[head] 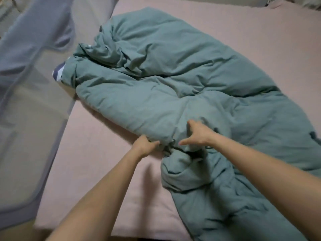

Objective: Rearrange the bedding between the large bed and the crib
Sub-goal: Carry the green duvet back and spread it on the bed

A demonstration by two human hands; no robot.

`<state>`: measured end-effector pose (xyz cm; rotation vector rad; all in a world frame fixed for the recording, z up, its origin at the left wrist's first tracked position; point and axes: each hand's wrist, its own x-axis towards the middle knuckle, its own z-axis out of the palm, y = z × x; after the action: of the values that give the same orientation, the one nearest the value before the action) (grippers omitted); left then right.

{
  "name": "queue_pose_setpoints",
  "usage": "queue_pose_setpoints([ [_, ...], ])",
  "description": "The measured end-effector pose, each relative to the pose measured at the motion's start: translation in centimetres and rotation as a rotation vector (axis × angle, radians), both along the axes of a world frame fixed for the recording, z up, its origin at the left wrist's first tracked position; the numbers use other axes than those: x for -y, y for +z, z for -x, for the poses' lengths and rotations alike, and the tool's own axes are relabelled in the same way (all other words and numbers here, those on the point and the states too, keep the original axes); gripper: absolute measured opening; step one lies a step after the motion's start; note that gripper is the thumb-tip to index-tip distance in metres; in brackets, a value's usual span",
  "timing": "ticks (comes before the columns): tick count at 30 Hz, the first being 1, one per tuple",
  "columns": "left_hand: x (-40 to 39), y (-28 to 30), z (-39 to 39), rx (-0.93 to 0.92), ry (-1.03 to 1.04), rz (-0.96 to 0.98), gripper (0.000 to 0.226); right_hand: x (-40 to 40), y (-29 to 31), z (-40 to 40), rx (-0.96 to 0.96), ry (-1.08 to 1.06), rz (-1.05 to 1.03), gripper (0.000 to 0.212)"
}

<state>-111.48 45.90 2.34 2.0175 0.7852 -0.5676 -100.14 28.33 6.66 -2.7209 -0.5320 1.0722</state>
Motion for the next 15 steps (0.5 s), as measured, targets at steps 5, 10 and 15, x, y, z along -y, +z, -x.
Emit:
queue_pose_setpoints([
  [5, 10.4, -7.8, 3.0, -0.099, 0.014, 0.190, 0.107, 8.5, -3.4, 5.0, 0.084, 0.057, 0.105, 0.115],
  [10, 17.1, -9.3, 4.9, -0.160, -0.159, -0.245, 0.118, 15.9, -7.4, 9.3, -0.068, 0.158, 0.096, 0.100],
  [15, 17.5, -9.7, 4.9, 0.113, 0.025, -0.305, 0.021, 20.1, -7.8, 12.0, -0.116, 0.081, -0.166, 0.108],
])
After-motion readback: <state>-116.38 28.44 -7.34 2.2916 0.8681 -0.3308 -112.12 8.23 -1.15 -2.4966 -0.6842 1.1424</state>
